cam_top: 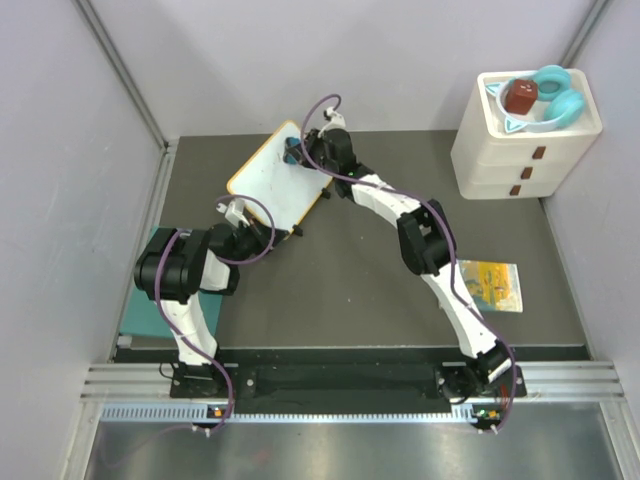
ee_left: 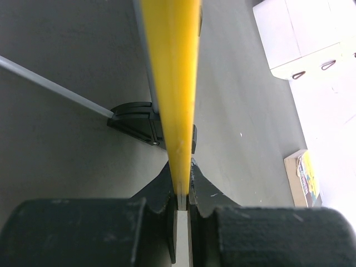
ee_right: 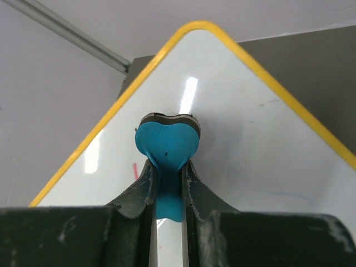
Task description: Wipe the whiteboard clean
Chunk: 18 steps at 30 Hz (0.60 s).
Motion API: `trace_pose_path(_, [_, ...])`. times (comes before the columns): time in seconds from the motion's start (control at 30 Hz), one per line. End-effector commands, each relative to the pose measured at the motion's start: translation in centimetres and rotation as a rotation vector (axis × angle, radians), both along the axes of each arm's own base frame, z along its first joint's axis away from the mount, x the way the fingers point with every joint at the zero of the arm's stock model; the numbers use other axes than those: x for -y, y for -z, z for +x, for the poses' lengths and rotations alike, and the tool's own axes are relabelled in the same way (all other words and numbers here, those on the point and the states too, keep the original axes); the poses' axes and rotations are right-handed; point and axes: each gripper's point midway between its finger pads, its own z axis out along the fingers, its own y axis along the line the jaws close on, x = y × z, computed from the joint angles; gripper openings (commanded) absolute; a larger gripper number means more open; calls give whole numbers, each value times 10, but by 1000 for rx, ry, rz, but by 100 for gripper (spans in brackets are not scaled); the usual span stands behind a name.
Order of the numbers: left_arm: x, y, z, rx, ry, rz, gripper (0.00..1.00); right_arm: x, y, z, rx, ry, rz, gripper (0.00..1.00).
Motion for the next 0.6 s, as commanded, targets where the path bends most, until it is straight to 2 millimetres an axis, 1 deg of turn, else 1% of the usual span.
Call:
trace_pose_path(0.0, [31, 29, -51, -138, 216, -11, 0, -48, -37, -34, 70, -118, 36, 0])
trace_pose_path(0.1, [31, 30, -51, -139, 215, -10, 0, -52, -56, -37, 101, -125, 73, 0])
trace_pose_path(0.2, [31, 30, -51, -141, 214, -11, 0, -52, -70, -38, 122, -117, 94, 0])
trace_pose_path(0.3, [31, 30, -52, -141, 216, -11, 0, -50, -77, -34, 144, -86, 101, 0])
trace_pose_path(0.37, [30, 30, -51, -140, 213, -9, 0, -45, -81, -27, 170, -50, 97, 0])
trace_pose_path(0.47, [30, 30, -51, -140, 213, -9, 0, -39, -83, -18, 197, 7, 85, 0])
trace_pose_path(0.5, [31, 30, -51, -141, 214, -11, 0, -37, -77, -15, 198, 16, 73, 0])
trace_pose_path(0.53, [31, 31, -52, -143, 216, -10, 0, -36, -82, -13, 207, 22, 76, 0])
trace_pose_path(0.57, [31, 31, -52, -143, 216, -11, 0, -36, -81, -11, 206, 25, 75, 0])
